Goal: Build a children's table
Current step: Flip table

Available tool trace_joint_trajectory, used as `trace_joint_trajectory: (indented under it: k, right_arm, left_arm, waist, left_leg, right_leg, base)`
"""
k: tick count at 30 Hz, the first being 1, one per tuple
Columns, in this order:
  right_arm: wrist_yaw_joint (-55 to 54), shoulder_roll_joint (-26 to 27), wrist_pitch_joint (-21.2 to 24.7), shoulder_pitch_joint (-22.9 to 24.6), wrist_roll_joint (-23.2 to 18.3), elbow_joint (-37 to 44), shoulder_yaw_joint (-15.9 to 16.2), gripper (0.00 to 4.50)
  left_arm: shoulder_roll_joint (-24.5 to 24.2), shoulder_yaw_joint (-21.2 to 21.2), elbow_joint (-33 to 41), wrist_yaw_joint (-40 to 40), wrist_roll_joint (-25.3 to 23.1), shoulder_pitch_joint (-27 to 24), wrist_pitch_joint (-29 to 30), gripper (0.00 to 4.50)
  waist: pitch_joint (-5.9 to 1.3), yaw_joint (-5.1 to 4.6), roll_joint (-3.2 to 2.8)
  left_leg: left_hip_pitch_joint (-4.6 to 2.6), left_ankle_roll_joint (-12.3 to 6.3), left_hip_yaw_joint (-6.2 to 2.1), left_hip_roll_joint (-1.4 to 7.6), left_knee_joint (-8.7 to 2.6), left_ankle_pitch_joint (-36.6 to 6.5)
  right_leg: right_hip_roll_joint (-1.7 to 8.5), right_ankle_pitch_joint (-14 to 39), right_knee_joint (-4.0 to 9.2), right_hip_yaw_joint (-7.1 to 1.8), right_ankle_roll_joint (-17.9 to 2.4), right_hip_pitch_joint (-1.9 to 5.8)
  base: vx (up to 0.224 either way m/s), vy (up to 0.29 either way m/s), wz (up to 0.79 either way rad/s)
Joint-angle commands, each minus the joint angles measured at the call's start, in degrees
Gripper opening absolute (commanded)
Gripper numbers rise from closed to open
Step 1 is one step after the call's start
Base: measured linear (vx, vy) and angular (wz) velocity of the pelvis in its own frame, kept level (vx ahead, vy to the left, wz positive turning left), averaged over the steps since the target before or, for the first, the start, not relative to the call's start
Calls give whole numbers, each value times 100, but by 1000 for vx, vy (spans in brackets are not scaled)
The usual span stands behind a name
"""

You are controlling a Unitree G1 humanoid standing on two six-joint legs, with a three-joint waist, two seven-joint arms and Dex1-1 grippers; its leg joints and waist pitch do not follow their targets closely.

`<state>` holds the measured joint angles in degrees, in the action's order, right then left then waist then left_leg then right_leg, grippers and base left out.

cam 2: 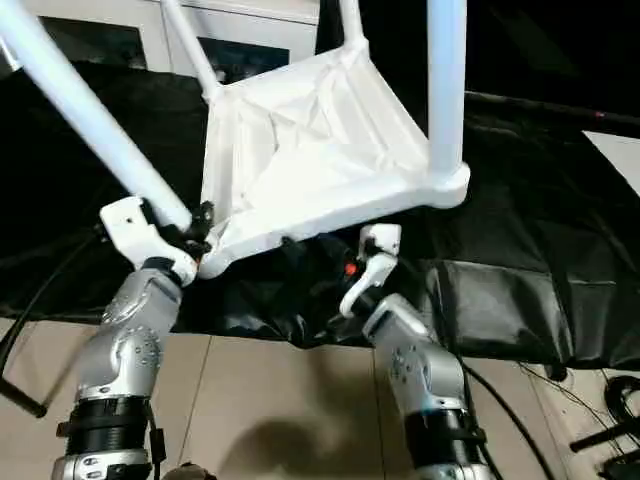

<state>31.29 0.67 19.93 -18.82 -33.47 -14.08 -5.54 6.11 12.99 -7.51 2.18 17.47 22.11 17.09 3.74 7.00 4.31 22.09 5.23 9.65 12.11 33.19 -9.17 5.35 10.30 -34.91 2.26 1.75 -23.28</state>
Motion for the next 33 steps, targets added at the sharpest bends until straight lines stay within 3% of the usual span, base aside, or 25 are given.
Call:
trace_joint_trajectory:
  k: [1, 8, 17, 22, 24, 25, 26, 27, 28, 29, 30, 33]
  right_arm:
    - [-181, 28, 43, -109, -312, 86, -421, 450]
    - [-717, 158, 156, -106, -397, -33, -667, 450]
    - [-1315, 407, -21, -387, -874, -325, -1302, 450]
    - [-1316, 396, 70, -478, -840, -440, -1322, 450]
    - [-1316, 411, 67, -558, -778, -707, -1325, 450]
    - [-1320, 413, 67, -563, -776, -725, -1326, 450]
    - [-1329, 419, 66, -577, -769, -777, -1327, 450]
    - [-1324, 452, 30, -629, -801, -877, -1368, 433]
    - [-1324, 452, 30, -629, -801, -877, -1368, 422]
    - [-1348, 485, 50, -678, -834, -1005, -1397, 415]
    - [-1348, 485, 50, -678, -834, -1005, -1397, 412]
    - [-1357, 472, 115, -712, -731, -1222, -1313, 390]
  left_arm:
    - [126, -36, -52, 96, 147, -73, 44, 225]
    - [163, -208, -41, 135, 53, -321, -63, 225]
    - [316, -413, 40, 137, -87, -617, -226, 225]
    - [342, -477, 90, 148, -164, -749, -289, 225]
    - [365, -536, 103, 158, -245, -902, -260, 225]
    - [364, -542, 100, 162, -249, -912, -258, 225]
    - [361, -560, 94, 171, -262, -944, -252, 225]
    - [338, -616, 93, 211, -275, -995, -218, 225]
    - [338, -616, 93, 211, -275, -995, -218, 225]
    - [280, -678, 133, 274, -281, -1062, -149, 225]
    - [280, -678, 133, 274, -281, -1062, -149, 225]
    - [191, -703, 164, 355, -283, -1165, -97, 225]
  waist:
    - [-437, -4, 47]
    - [-444, -83, 77]
    - [-434, -141, 88]
    - [-449, -166, 88]
    - [-447, -166, 55]
    - [-451, -167, -9]
    - [-449, -193, 11]
    - [-454, -165, -79]
    - [-454, -189, -38]
    - [-462, -149, -199]
    - [-456, -187, -91]
    - [-462, -157, -104]
  left_leg:
    - [-75, -68, 47, 60, -373, -1001]
    - [-65, -101, 59, 53, -358, -833]
    - [-73, -77, 74, 53, -352, -967]
    - [-63, -117, 75, 49, -332, -785]
    - [-62, -113, 70, 50, -336, -772]
    - [-67, -88, 61, 51, -340, -813]
    - [-61, -52, 64, 50, -343, -895]
    - [-77, -8, 53, 48, -347, -927]
    - [-73, -6, 62, 51, -342, -957]
    - [-84, 41, 32, 44, -356, -991]
    - [-67, 37, 49, 47, -347, -1015]
    - [-69, 0, 57, 43, -346, -1012]
  right_leg:
    - [182, 791, 361, -128, -718, 250]
    - [177, 760, 350, -129, -720, 262]
    - [167, 968, 375, -132, -600, 229]
    - [157, 749, 342, -129, -618, 240]
    - [157, 689, 334, -125, -640, 240]
    - [158, 684, 328, -125, -658, 238]
    - [145, 705, 348, -121, -655, 237]
    - [154, 670, 332, -125, -683, 237]
    - [146, 632, 349, -128, -692, 235]
    - [159, 568, 313, -122, -741, 245]
    - [139, 444, 329, -122, -776, 249]
    - [152, 452, 323, -121, -869, 266]
  base:
    - [0, 0, 0]
    - [0, 0, 0]
    - [0, 0, 0]
    - [0, 0, 0]
    - [0, 0, 0]
    - [0, 0, 0]
    - [0, 0, 0]
    - [0, 0, 0]
    - [0, 0, 0]
    - [0, 0, 0]
    - [0, 0, 0]
    - [0, 0, 0]
